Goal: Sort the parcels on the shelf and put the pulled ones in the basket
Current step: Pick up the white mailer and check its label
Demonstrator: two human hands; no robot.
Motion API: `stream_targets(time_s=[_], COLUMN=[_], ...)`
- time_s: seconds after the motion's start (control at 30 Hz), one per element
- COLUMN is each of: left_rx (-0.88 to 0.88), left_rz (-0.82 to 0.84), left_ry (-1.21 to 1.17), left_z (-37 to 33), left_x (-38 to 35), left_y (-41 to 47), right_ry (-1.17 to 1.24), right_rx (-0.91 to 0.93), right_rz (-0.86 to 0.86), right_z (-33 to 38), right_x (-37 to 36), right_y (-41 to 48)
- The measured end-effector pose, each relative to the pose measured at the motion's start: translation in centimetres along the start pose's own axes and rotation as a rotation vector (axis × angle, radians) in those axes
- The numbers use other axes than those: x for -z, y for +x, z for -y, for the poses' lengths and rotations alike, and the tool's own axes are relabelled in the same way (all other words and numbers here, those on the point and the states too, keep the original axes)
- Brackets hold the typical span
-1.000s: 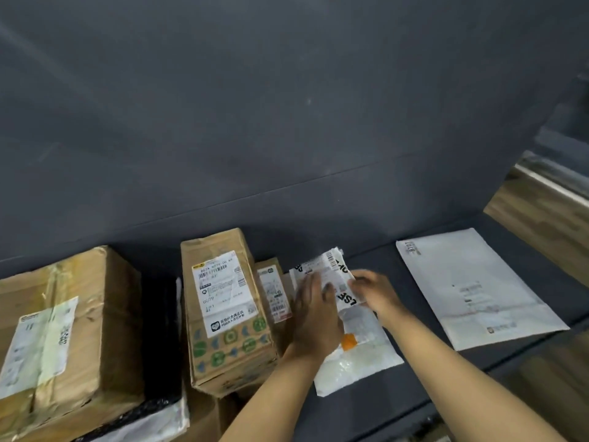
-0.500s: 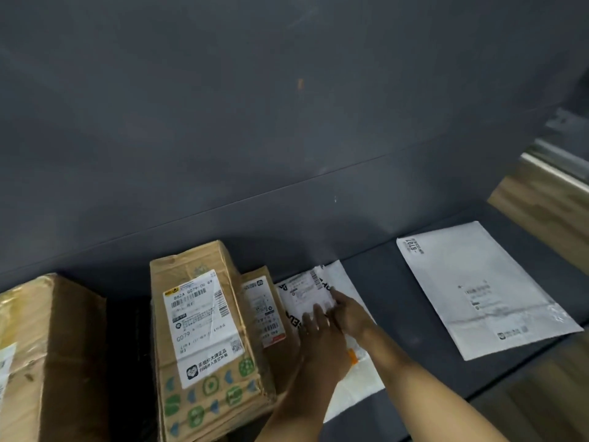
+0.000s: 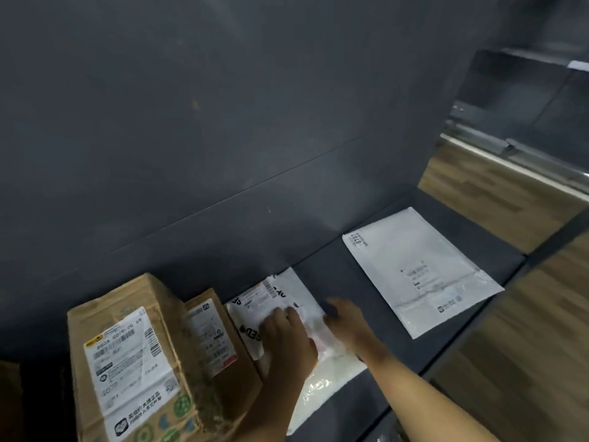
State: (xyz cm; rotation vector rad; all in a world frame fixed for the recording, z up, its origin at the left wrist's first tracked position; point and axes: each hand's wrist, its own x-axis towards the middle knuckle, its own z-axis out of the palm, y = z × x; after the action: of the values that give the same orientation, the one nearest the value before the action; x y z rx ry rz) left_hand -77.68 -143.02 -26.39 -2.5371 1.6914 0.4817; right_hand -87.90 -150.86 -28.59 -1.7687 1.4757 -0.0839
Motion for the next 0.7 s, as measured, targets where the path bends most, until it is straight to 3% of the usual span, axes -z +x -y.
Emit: stream_targets(time_s=[0.13, 0.3, 0.47, 0.7], left_rx=[-0.150, -0.368, -0.400, -0.400], left_rz=[-0.081, 0.077, 0.171, 0.237], left_ry=[0.020, 0.067, 0.060, -0.012], left_z=[-3.1, -9.0, -11.8, -11.3], left_x=[-2.3, -2.8, -4.4, -6.4], left_y=[1.1, 0.5, 0.2, 0.7], right_ry=[-0.135, -0.377, -0.523, -0.637], right_rx=[-0.122, -0.170, -0.171, -0.077], right_rz=[-0.215, -0.092, 0.005, -0.146], right_z=[-6.6, -12.6, -15.9, -16.1], right_x=[4.4, 6.6, 6.6, 5.5], right_y=[-1.4, -2.9, -3.6, -3.2])
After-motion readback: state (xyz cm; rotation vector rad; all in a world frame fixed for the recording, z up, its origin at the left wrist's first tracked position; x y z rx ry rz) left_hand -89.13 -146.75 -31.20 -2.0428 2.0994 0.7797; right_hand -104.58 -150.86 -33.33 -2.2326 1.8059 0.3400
